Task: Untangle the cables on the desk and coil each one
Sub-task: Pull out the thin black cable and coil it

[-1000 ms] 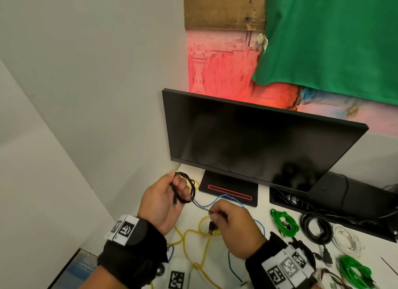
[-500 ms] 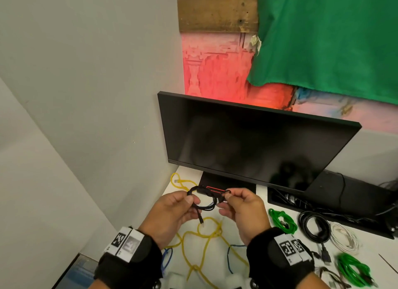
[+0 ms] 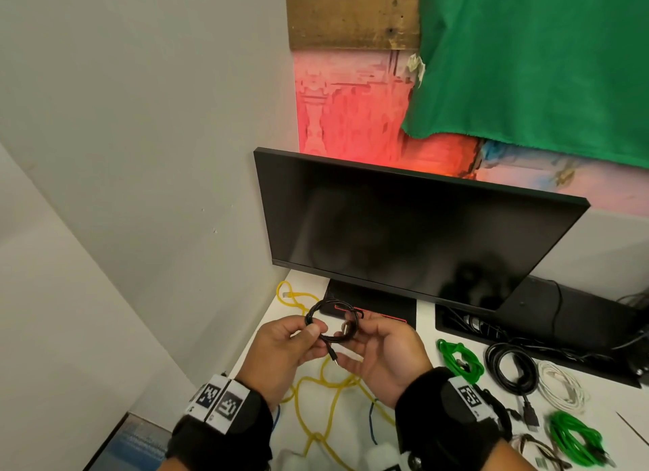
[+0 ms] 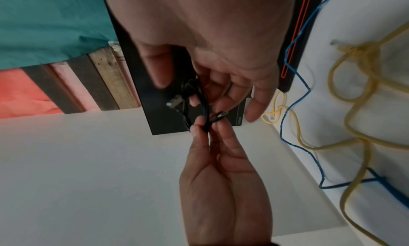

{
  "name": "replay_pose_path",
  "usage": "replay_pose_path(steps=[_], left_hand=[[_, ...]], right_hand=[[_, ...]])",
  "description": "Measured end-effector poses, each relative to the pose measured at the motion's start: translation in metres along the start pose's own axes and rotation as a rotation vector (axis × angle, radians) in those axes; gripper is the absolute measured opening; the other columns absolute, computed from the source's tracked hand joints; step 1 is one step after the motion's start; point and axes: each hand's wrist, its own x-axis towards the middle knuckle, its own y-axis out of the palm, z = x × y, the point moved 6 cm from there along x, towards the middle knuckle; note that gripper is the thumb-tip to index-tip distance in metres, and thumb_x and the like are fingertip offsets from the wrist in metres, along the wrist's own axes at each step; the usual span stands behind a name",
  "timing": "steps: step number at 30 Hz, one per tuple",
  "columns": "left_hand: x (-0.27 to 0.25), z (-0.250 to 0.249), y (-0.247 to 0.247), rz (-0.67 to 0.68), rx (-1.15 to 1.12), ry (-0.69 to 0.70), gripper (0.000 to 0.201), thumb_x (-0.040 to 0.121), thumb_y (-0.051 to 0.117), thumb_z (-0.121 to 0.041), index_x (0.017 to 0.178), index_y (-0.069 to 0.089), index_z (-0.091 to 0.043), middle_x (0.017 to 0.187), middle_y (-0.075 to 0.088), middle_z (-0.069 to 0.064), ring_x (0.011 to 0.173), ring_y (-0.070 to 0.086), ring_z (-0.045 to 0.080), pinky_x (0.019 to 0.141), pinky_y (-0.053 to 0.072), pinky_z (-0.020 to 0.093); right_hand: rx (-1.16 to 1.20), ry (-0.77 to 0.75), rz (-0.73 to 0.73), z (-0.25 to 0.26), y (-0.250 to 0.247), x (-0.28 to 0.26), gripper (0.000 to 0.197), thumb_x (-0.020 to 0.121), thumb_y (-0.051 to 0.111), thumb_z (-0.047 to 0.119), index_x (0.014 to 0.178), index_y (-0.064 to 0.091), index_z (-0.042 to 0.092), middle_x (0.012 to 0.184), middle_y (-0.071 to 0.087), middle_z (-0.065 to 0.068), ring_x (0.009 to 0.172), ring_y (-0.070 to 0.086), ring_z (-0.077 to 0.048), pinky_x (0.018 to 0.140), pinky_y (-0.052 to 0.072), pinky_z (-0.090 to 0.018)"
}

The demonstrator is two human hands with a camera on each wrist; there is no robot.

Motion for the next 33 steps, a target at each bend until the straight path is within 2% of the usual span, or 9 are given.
replay_pose_path(steps=[3, 6, 11, 14, 18, 22, 27, 30, 33], left_hand=[[0.002, 0.002, 0.002, -0.024, 0.025, 0.012, 0.026, 0.091, 0.060, -0.001, 0.073, 0.077, -0.008, 0.072, 0.068, 0.011, 0.067, 0.068, 0.018, 0.067, 0.057, 0.025], [0.003, 0.006, 0.004, -0.019, 0.056, 0.023, 0.021, 0.091, 0.061, -0.003, 0.078, 0.077, -0.008, 0.076, 0.067, 0.020, 0.071, 0.068, 0.024, 0.071, 0.058, 0.030], [0.008, 0.003, -0.011, -0.128, 0.011, 0.078, 0.024, 0.091, 0.062, -0.003, 0.074, 0.077, -0.011, 0.072, 0.071, 0.010, 0.069, 0.069, 0.017, 0.066, 0.057, 0.023], [0.014, -0.003, -0.029, -0.242, -0.076, 0.107, 0.026, 0.092, 0.061, -0.004, 0.073, 0.077, -0.012, 0.074, 0.073, 0.007, 0.068, 0.069, 0.012, 0.063, 0.056, 0.020], [0.015, -0.004, -0.041, -0.287, -0.225, 0.087, 0.019, 0.094, 0.057, -0.003, 0.084, 0.074, -0.004, 0.078, 0.071, 0.011, 0.071, 0.067, 0.016, 0.061, 0.056, 0.021], [0.011, 0.004, -0.025, -0.242, -0.271, 0.036, 0.019, 0.092, 0.059, -0.003, 0.079, 0.073, -0.003, 0.072, 0.067, 0.011, 0.062, 0.064, 0.013, 0.057, 0.055, 0.023], [0.001, 0.024, 0.001, -0.045, -0.201, -0.134, 0.019, 0.088, 0.059, 0.009, 0.101, 0.059, -0.005, 0.070, 0.065, 0.015, 0.060, 0.067, 0.026, 0.053, 0.056, 0.031], [-0.005, 0.030, 0.015, 0.142, -0.047, -0.141, 0.044, 0.086, 0.058, 0.009, 0.111, 0.064, -0.027, 0.071, 0.064, 0.009, 0.069, 0.069, 0.038, 0.062, 0.058, 0.038], [-0.006, 0.020, 0.026, 0.234, 0.238, -0.029, 0.031, 0.080, 0.065, 0.000, 0.094, 0.073, -0.027, 0.075, 0.064, 0.001, 0.070, 0.071, 0.030, 0.072, 0.059, 0.038]], right_hand=[[-0.066, 0.028, 0.090, -0.006, 0.004, -0.005, 0.024, 0.083, 0.064, 0.031, 0.096, 0.074, 0.013, 0.076, 0.065, -0.005, 0.074, 0.067, -0.022, 0.070, 0.053, -0.041], [-0.260, -0.068, 0.105, -0.007, 0.005, -0.006, 0.029, 0.075, 0.080, 0.027, 0.096, 0.066, 0.013, 0.073, 0.062, 0.000, 0.072, 0.067, -0.017, 0.067, 0.054, -0.035], [-0.456, -0.171, 0.002, 0.003, -0.007, -0.010, 0.026, 0.093, 0.061, 0.001, 0.118, 0.059, 0.010, 0.093, 0.076, -0.007, 0.068, 0.072, -0.028, 0.053, 0.055, -0.029], [-0.601, -0.162, 0.077, 0.003, -0.010, -0.023, 0.020, 0.098, 0.054, 0.007, 0.108, 0.068, 0.017, 0.095, 0.076, -0.009, 0.071, 0.074, -0.030, 0.056, 0.055, -0.028], [-0.655, -0.189, 0.207, 0.012, -0.012, -0.039, 0.019, 0.082, 0.058, 0.021, 0.088, 0.076, 0.020, 0.076, 0.073, -0.011, 0.067, 0.068, -0.023, 0.063, 0.052, -0.029], [-0.288, -0.220, 0.149, 0.031, -0.027, -0.035, 0.018, 0.061, 0.062, 0.021, 0.071, 0.069, 0.008, 0.063, 0.055, -0.018, 0.066, 0.060, -0.034, 0.058, 0.050, -0.035], [-0.010, -0.162, 0.163, 0.040, -0.029, -0.025, 0.017, 0.084, 0.042, 0.017, 0.076, 0.056, 0.012, 0.116, 0.066, -0.029, 0.097, 0.066, -0.051, 0.073, 0.055, -0.047], [-0.004, -0.151, 0.128, 0.042, -0.027, -0.022, 0.017, 0.089, 0.041, 0.020, 0.079, 0.053, 0.012, 0.116, 0.066, -0.031, 0.084, 0.070, -0.045, 0.070, 0.059, -0.046], [-0.018, -0.148, 0.059, 0.041, -0.032, -0.019, 0.023, 0.098, 0.034, 0.016, 0.084, 0.051, 0.010, 0.107, 0.069, -0.030, 0.074, 0.072, -0.039, 0.064, 0.060, -0.041]])
